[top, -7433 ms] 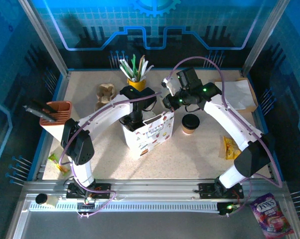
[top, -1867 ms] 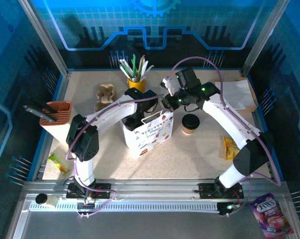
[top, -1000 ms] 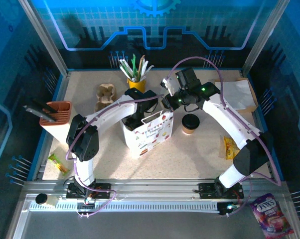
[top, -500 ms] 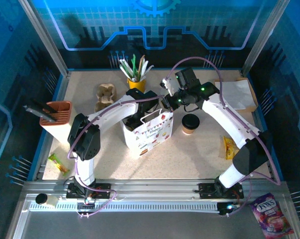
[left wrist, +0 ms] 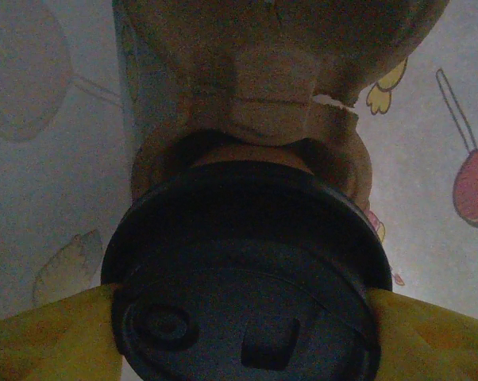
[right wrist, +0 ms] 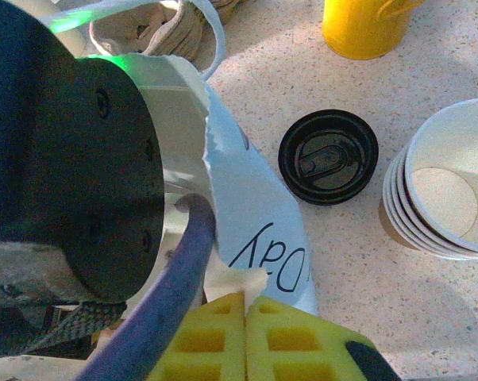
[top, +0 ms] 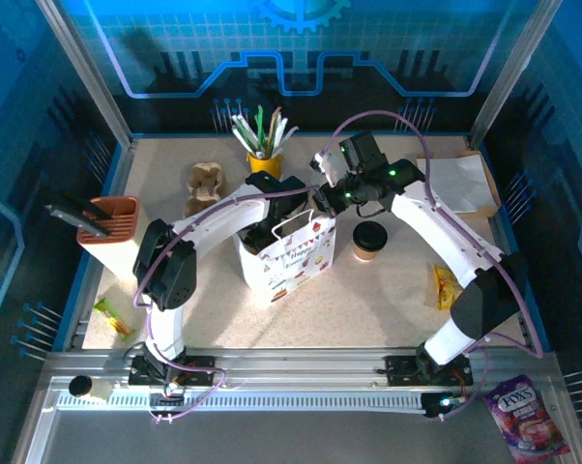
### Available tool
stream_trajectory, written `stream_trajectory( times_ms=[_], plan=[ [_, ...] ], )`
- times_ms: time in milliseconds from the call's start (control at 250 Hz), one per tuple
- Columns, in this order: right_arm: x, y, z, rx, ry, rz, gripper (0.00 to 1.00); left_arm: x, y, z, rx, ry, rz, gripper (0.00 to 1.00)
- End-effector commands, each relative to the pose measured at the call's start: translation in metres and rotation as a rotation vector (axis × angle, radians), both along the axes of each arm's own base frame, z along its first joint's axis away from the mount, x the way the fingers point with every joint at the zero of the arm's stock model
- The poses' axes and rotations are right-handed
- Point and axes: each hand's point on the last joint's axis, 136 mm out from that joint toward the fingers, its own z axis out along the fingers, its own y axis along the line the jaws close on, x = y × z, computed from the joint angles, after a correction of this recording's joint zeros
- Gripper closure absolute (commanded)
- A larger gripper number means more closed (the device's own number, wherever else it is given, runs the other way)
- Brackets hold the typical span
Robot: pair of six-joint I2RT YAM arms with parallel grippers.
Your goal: Pack the takeout coffee
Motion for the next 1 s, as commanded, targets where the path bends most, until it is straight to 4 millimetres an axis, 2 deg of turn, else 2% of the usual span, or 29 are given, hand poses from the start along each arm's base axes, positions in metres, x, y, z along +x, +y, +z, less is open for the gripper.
stream_trajectory(
  times_ms=[0,200,372,487,995],
  plan=[
    [0.004,-0.004,-0.007,-0.024,0.013,-0.006,0.92,0.001,-0.003,-0.057,0.029,0.064,0.028,0.48],
    [0.004,-0.005,-0.004,-0.022,0.007,-0.008,0.92,0.003,-0.008,-0.033,-0.015,0.009,0.023,0.39],
    [0.004,-0.004,-0.004,-0.023,0.009,-0.008,0.92,0.002,-0.011,-0.010,-0.065,-0.039,0.014,0.25],
    [0.004,-0.004,-0.004,-0.024,0.010,-0.008,0.92,-0.001,-0.011,-0.001,-0.081,-0.057,0.009,0.19],
    [0.003,-0.004,-0.003,-0.027,0.006,-0.006,0.92,0.000,-0.015,0.038,-0.170,-0.145,-0.010,0.12]
  ],
)
